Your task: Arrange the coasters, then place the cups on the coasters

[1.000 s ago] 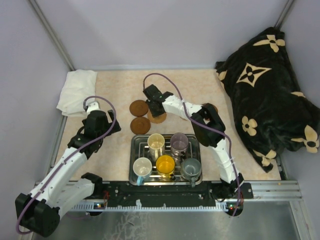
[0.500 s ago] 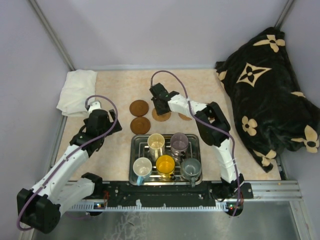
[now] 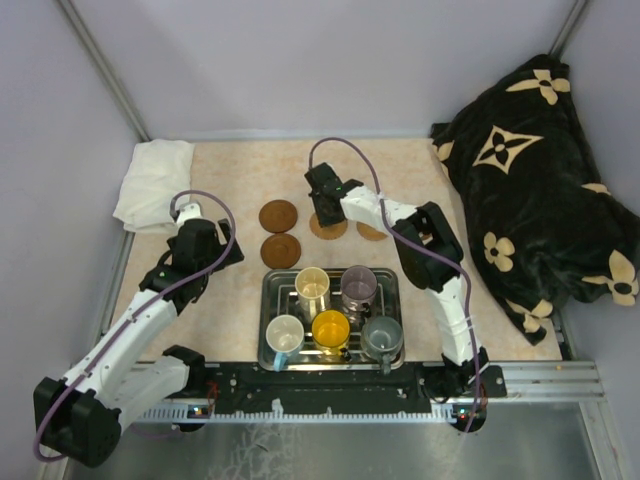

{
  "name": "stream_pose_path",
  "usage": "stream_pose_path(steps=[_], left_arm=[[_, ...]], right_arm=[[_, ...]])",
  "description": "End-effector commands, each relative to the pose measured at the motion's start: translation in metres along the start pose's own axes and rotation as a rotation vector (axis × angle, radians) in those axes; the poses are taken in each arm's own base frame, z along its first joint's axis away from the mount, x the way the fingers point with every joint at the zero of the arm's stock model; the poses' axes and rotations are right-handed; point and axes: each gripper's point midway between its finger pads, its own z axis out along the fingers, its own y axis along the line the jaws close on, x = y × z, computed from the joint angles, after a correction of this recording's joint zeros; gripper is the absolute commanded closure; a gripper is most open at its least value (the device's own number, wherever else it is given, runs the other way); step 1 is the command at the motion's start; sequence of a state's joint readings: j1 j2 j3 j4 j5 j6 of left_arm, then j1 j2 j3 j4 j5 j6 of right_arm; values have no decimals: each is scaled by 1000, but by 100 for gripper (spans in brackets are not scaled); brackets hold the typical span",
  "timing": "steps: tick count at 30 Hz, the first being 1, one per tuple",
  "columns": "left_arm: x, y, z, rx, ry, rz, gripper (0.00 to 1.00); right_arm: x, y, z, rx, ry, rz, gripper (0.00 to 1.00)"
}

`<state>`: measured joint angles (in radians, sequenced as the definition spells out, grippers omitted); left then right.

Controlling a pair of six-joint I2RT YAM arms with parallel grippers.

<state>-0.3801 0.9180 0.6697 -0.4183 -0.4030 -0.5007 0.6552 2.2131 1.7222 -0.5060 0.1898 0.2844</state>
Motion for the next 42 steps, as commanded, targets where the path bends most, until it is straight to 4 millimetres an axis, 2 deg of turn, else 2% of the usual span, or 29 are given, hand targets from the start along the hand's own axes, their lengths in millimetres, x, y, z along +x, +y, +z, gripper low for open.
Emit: stream_pose_path(steps=[1,11,28,36,42], left_arm=[[-10,-3,-3,12,-36,-16,0],[-9,-3,-3,13,-35,-15,0],[-10,-2,-3,10,-42,-16,0],[-12,-1,-5,9,-53,-17,0],[-13,-2,-5,11,-55,-18,0]], right_arm=[[33,-36,5,111,123,-3,80],[42,-43,3,123,132,1,80],[39,-22,4,68,131,-69,80],[19,-20,-4,68,95,-77,78],[-4,-14,-16,57,42,-94,77]])
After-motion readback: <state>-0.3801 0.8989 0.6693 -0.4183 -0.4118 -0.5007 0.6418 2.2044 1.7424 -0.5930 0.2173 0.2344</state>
